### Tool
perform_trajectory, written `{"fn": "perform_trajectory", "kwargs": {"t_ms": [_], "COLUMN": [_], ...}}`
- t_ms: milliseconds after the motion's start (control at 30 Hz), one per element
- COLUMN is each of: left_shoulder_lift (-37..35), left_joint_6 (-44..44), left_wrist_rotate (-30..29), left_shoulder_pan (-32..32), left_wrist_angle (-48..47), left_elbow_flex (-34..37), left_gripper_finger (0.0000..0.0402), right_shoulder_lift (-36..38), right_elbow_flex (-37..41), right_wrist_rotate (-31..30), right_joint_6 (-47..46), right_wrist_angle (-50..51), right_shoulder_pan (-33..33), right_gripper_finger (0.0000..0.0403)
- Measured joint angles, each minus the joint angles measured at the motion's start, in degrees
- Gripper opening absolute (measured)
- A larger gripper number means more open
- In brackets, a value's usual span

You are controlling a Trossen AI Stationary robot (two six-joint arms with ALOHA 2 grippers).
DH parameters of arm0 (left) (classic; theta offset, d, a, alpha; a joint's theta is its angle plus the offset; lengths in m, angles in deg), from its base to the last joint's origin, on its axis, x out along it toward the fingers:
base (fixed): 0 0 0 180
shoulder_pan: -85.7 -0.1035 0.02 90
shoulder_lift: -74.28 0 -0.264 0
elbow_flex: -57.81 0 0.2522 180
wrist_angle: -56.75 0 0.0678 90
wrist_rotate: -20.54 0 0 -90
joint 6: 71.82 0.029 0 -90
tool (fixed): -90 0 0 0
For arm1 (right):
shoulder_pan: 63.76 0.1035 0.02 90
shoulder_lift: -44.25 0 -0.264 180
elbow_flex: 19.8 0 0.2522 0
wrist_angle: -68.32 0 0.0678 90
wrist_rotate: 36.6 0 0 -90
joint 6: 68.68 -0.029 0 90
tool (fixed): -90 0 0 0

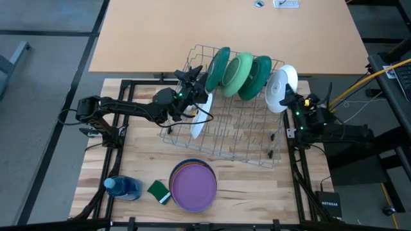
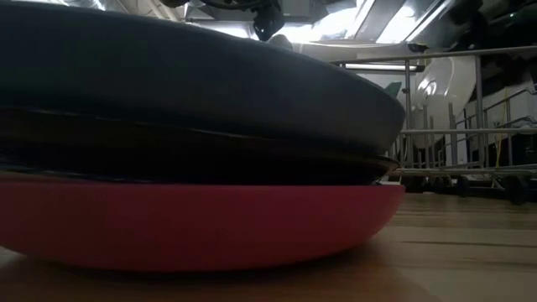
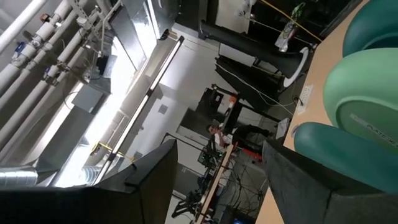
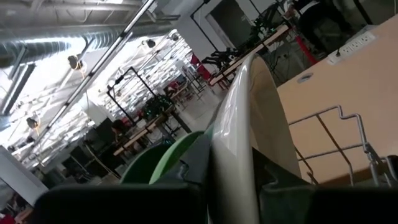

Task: Sort dishes
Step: Put the white plate in the dish rack

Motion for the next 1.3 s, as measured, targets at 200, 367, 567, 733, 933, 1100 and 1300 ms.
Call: {"fn": "perform_trajectory", "kwargs": {"t_ms": [200,367,567,733,933,1100,1300], "left_shoulder_lift": [0.0,0.0,0.0,0.0,0.0,0.0,0.0], "left_joint_6": [-1.0,-1.2,-1.2,-1.2,-1.2,-2.0,-2.8], "left_wrist_rotate": [0.0,0.0,0.0,0.0,0.0,0.0,0.0], "left_shoulder_pan": [0.0,0.0,0.0,0.0,0.0,0.0,0.0], "left_wrist_angle": [0.0,0.1,0.1,0.1,0.0,-0.9,-1.2], "left_elbow_flex": [0.0,0.0,0.0,0.0,0.0,0.0,0.0], "left_gripper_finger": [0.0225,0.0225,0.0225,0.0225,0.0225,0.0225,0.0225], "right_shoulder_lift": [-1.8,-2.4,-5.0,-9.1,-12.1,-13.4,-16.1], "right_elbow_flex": [0.0,0.0,0.0,0.0,0.0,0.0,-0.1], "right_wrist_rotate": [-1.2,1.6,8.2,15.0,18.6,22.5,27.0], "right_joint_6": [0.5,-0.7,-3.9,-8.7,-10.7,-12.1,-19.4], "right_wrist_angle": [-3.7,-4.3,-4.0,-3.9,-3.8,-2.7,5.2], "right_shoulder_pan": [-0.1,-4.1,-12.1,-19.0,-26.4,-30.6,-34.9], "right_gripper_finger": [0.0042,0.0042,0.0042,0.0042,0.0041,0.0041,0.0041]}}
